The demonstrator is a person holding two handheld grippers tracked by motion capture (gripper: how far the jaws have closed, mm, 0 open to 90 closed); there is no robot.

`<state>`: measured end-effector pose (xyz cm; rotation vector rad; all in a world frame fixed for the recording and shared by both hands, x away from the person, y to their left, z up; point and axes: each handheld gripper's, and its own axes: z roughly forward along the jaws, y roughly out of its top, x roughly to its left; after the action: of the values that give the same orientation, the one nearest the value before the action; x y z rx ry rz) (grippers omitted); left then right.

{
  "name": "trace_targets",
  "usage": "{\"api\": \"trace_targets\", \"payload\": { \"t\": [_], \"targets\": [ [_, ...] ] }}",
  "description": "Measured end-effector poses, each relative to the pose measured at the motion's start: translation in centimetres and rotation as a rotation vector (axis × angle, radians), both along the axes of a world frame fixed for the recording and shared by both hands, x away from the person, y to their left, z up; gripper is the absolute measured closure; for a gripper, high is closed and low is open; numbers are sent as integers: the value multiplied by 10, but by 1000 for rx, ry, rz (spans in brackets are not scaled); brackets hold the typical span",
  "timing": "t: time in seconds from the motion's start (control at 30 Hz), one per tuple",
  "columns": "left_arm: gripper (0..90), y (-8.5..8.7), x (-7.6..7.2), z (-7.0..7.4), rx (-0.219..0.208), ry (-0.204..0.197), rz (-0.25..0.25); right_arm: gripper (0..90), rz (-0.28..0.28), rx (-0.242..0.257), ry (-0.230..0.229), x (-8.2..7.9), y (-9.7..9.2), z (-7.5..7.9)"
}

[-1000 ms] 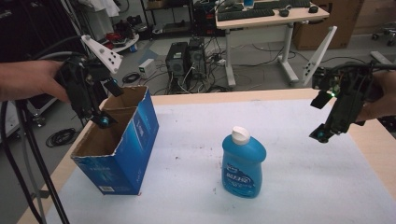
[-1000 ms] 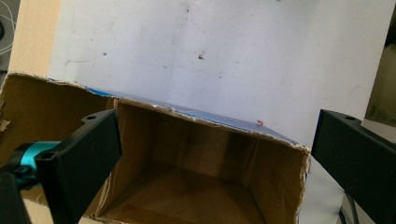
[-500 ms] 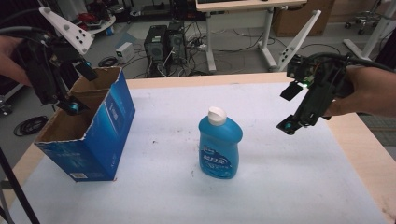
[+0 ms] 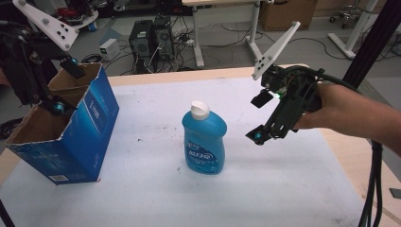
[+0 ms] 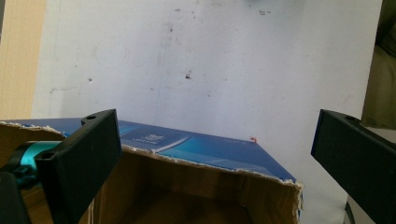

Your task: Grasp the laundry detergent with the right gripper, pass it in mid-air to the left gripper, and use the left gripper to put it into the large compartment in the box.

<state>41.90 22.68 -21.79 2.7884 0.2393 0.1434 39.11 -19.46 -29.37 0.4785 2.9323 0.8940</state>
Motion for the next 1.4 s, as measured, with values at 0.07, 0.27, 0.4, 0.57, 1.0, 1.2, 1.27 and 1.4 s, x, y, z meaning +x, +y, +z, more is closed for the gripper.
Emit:
{"api": "trace_targets", "payload": {
  "t": [0.07,0.27,0.4,0.57,1.0,1.2,1.27,1.4],
  "targets": [
    [17,-2,0,0,-1,-1,-3,21,3,21,-2,-2,2,-5],
    [17,-4,1,-2,-2,-1,-9,21,1,39,-9,-6,5,-13],
    [17,-4,1,-3,-1,2,-9,21,2,78,-24,-10,11,-20],
    [16,-4,2,-3,-3,4,-6,21,11,102,-23,-11,18,-31],
    [17,-5,2,-4,-9,5,-1,21,-1,170,-9,-8,28,-57],
    [17,-6,3,-5,-6,6,-4,21,-6,185,-11,-6,33,-64],
    [17,-7,3,-5,-9,6,-5,21,-3,190,-8,-5,35,-66],
    [17,-8,4,-5,-11,5,-2,21,-3,200,-17,-4,39,-70]
  ]
}}
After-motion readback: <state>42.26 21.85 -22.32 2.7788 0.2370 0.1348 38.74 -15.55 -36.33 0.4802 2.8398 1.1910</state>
